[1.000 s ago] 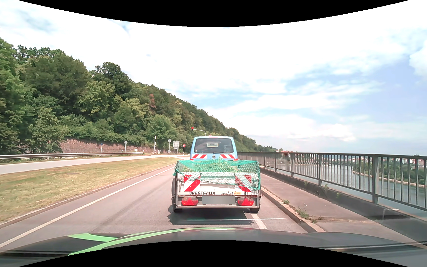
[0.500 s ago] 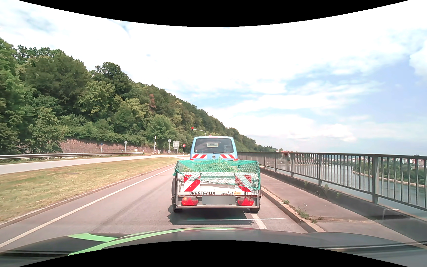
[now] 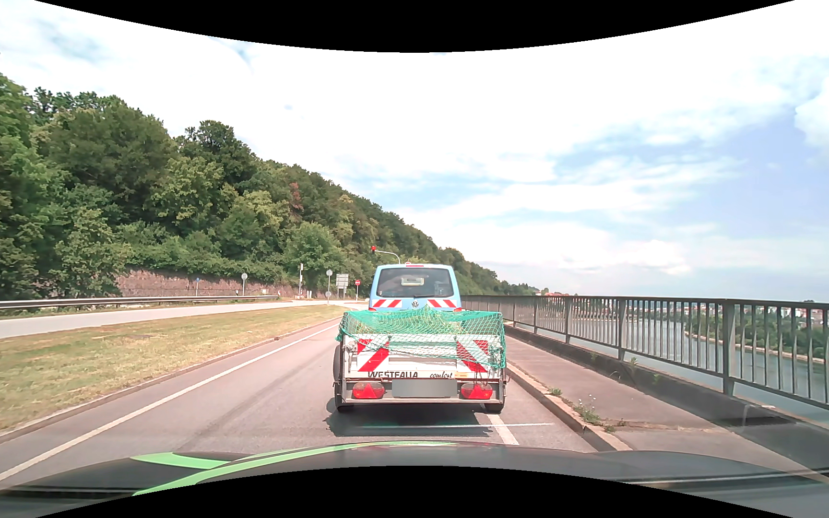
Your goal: Follow the waypoints while adhering to traffic rules and regulations
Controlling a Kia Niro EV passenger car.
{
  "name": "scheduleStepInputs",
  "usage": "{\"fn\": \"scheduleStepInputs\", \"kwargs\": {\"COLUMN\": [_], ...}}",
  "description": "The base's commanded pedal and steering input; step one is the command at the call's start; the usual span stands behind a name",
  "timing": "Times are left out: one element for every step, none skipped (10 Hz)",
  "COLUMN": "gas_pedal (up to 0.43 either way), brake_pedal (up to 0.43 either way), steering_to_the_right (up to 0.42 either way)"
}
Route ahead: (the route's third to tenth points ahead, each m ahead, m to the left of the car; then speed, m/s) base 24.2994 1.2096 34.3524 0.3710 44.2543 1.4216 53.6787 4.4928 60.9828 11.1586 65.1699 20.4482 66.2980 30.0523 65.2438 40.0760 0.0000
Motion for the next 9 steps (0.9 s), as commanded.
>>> {"fn": "scheduleStepInputs", "kwargs": {"gas_pedal": [0.000,0.000,0.000,0.000,0.000,0.000,0.000,0.000,0.000], "brake_pedal": [0.317,0.323,0.323,0.323,0.317,0.323,0.323,0.323,0.323], "steering_to_the_right": [-0.003,-0.003,-0.003,-0.003,-0.003,-0.003,-0.003,-0.003,-0.003]}}
